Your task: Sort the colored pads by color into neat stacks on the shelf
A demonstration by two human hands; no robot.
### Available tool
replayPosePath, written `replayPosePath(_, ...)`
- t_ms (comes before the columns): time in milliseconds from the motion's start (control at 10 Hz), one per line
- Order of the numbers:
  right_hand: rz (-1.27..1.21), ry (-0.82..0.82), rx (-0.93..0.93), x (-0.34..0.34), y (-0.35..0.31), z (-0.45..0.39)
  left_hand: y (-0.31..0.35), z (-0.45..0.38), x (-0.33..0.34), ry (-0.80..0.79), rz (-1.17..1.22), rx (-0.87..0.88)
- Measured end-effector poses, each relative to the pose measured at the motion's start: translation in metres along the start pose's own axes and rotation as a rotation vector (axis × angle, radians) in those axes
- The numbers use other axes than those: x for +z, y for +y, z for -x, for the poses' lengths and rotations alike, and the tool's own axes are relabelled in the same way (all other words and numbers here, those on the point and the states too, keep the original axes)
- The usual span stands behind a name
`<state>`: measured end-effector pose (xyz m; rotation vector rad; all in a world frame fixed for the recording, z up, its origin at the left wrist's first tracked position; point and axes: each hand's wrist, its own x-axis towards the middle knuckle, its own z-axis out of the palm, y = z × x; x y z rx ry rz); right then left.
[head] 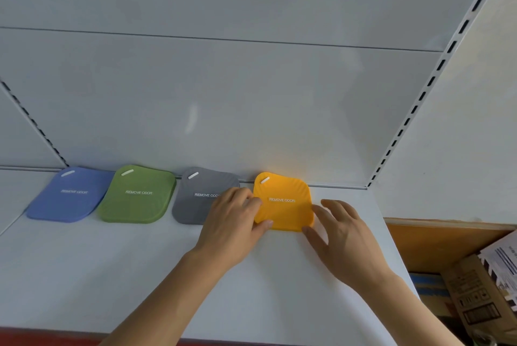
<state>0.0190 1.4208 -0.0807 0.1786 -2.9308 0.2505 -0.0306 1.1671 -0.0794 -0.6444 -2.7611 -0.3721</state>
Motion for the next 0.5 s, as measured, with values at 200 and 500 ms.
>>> replayPosePath(200,0.04,-0.126,0.114,-0.007,-0.002,0.016,0.027,0.032,-0.007,0.011,0.01,0.072)
replayPosePath(500,0.017,-0.257,0.135,-0.013,-0.015,0.059,0.029,0.086,-0.013,-0.116,0.01,-0.033)
